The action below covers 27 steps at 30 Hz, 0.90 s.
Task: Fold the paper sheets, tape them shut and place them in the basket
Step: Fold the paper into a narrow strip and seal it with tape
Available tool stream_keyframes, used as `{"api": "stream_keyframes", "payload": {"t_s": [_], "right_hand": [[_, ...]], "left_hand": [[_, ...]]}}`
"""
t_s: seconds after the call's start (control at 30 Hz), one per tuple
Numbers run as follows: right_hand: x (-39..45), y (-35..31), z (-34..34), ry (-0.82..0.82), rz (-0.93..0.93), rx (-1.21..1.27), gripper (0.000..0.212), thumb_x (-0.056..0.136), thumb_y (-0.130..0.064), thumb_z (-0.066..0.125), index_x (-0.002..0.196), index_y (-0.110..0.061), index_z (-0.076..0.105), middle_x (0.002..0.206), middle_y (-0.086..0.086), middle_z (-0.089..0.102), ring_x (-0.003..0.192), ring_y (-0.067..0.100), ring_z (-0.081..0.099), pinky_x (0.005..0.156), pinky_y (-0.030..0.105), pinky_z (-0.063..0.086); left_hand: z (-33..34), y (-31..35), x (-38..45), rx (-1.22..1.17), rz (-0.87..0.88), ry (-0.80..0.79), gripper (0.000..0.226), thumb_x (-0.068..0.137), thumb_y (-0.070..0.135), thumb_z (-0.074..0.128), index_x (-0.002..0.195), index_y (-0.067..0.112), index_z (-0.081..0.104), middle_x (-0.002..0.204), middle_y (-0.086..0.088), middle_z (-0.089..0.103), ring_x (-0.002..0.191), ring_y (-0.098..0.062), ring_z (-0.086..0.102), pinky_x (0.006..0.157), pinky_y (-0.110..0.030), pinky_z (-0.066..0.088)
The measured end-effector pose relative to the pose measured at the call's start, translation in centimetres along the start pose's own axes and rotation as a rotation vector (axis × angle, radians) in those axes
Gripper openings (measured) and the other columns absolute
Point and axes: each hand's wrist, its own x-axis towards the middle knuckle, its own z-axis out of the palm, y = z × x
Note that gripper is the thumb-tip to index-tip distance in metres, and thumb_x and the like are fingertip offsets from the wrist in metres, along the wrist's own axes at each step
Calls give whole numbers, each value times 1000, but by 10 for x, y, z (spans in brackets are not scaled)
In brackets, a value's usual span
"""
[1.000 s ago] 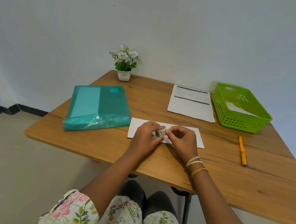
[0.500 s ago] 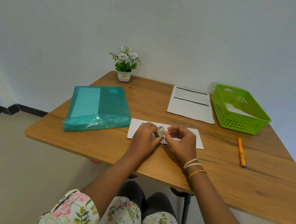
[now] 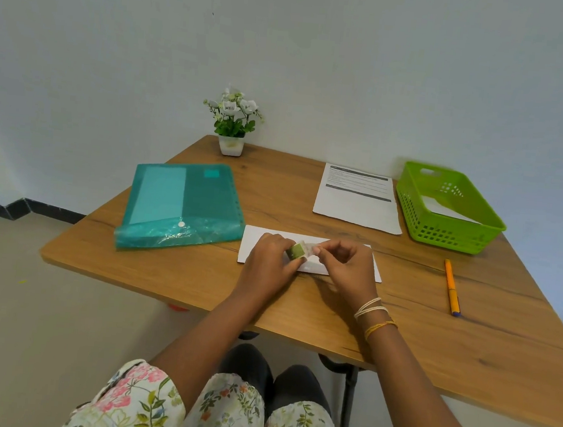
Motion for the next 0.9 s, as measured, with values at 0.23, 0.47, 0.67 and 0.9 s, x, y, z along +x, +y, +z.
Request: {"api": "stream_keyframes", "payload": {"t_s": [0.23, 0.47, 0.67, 0.9], "right_hand": [[6, -9, -37, 50, 185, 300, 5, 80, -4, 72, 84, -7, 73, 87, 15, 74, 81, 23, 72, 66, 27, 59], [18, -3, -85, 279, 114, 289, 14, 84, 1, 66, 98, 4, 69, 84, 13, 70, 72, 17, 68, 64, 22, 58], [20, 16, -108, 357, 147, 268, 17, 86, 4, 63, 102, 6, 68, 82, 10, 69, 72, 17, 65, 64, 21, 57], [21, 27, -115, 364, 200, 237, 14, 87, 1, 63, 99, -1, 70, 80, 5, 70, 63, 5, 66, 60, 17, 55]], "left_hand": [[5, 16, -3, -79, 55, -53, 36, 83, 42, 70, 113, 22, 66, 111, 2, 64, 100, -10, 53, 75, -17, 37], [49, 86, 7, -173, 108, -113, 30, 80, 38, 73, 106, 24, 66, 104, 1, 66, 94, -15, 57, 70, -27, 48], [79, 124, 19, -113, 78, -130, 27, 71, 43, 77, 89, 25, 67, 89, 0, 68, 85, -20, 58, 61, -30, 44], [96, 122, 20, -46, 84, -211, 46, 68, 57, 77, 102, 27, 68, 96, -1, 68, 94, -22, 56, 73, -34, 45]]}}
